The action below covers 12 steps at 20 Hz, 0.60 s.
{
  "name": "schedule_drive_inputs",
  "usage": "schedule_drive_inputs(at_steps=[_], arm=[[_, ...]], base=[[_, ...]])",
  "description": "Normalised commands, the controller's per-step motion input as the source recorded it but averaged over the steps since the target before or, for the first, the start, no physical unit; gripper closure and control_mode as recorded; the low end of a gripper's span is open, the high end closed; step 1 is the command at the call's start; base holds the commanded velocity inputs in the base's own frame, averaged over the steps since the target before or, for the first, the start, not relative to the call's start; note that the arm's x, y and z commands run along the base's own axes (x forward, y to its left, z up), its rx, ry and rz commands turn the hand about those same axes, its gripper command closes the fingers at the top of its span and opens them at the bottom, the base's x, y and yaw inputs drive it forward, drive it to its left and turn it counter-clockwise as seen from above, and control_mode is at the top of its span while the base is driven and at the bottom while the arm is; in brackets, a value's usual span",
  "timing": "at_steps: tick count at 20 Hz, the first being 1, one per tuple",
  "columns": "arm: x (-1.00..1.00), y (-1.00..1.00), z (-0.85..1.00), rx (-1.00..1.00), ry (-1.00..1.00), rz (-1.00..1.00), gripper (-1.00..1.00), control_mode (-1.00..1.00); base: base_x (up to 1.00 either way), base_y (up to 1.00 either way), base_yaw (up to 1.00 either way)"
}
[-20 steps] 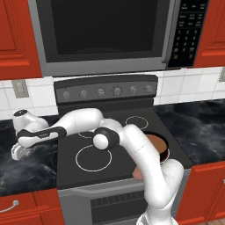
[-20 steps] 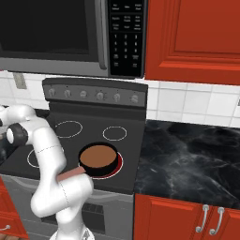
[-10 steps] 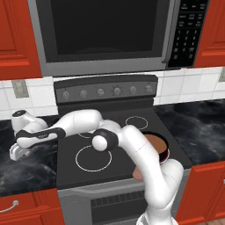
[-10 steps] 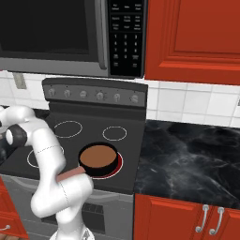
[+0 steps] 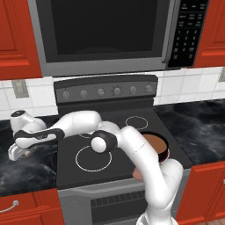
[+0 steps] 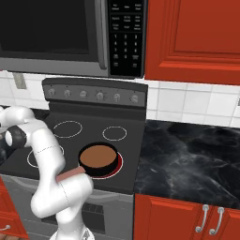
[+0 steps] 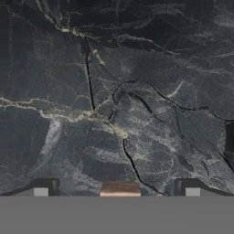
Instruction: Pick up the sugar cube(s) and place them in the saucepan with hot chocolate.
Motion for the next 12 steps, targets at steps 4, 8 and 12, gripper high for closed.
schedule_drive_inputs(at_steps=[4, 8, 12], arm=[[0.0, 0.01, 0.0, 0.0, 0.0, 0.0, 1.0, -1.0], [0.0, -0.01, -0.26, 0.0, -0.01, 0.0, 1.0, -1.0], [0.0, -0.05, -0.29, 0.0, 0.0, 0.01, 1.0, -1.0]], base=[[0.0, 0.0, 0.0], [0.0, 0.0, 0.0], [0.0, 0.0, 0.0]])
